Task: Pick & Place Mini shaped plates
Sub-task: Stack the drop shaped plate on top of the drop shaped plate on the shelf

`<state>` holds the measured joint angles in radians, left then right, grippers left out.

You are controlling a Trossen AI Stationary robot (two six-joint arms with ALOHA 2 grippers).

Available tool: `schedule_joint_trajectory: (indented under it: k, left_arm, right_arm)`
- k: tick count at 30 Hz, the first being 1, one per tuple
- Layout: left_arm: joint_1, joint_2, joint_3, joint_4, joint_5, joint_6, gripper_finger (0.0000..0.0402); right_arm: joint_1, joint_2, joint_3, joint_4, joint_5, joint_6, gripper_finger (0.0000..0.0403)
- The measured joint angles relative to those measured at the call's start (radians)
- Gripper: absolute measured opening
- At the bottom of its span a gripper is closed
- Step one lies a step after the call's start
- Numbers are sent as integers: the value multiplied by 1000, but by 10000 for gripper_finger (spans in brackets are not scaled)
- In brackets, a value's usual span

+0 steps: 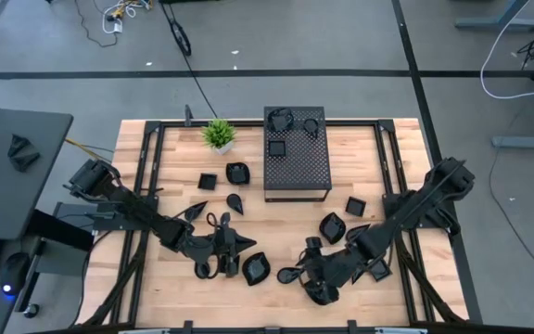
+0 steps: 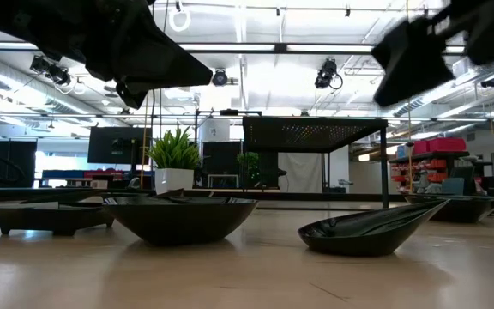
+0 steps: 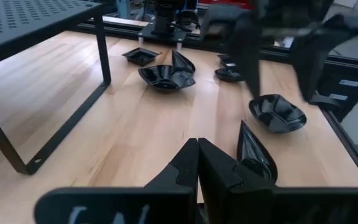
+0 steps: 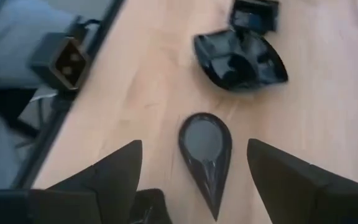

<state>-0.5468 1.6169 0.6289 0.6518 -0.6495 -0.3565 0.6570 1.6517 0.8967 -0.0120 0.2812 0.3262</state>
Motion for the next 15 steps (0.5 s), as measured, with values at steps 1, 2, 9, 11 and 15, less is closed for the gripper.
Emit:
schedule_joint_trajectory:
  k: [1,2,9,11,15]
  left_arm:
    - [0,0,0,2,0,0,14]
    - [0,0,0,5,0,1,14]
    - [10,0,0,10,52,7,14]
    - [19,0,0,11,52,10,14]
    - [40,0,0,12,56,12,14]
  right_arm:
    - [1,12,-14,28,12,21,295]
    - [2,24,-28,54,21,39,295]
    - [-12,101,-61,110,22,67,304]
    - [-27,123,-60,126,-1,70,312]
    - [-56,147,-60,131,-82,80,327]
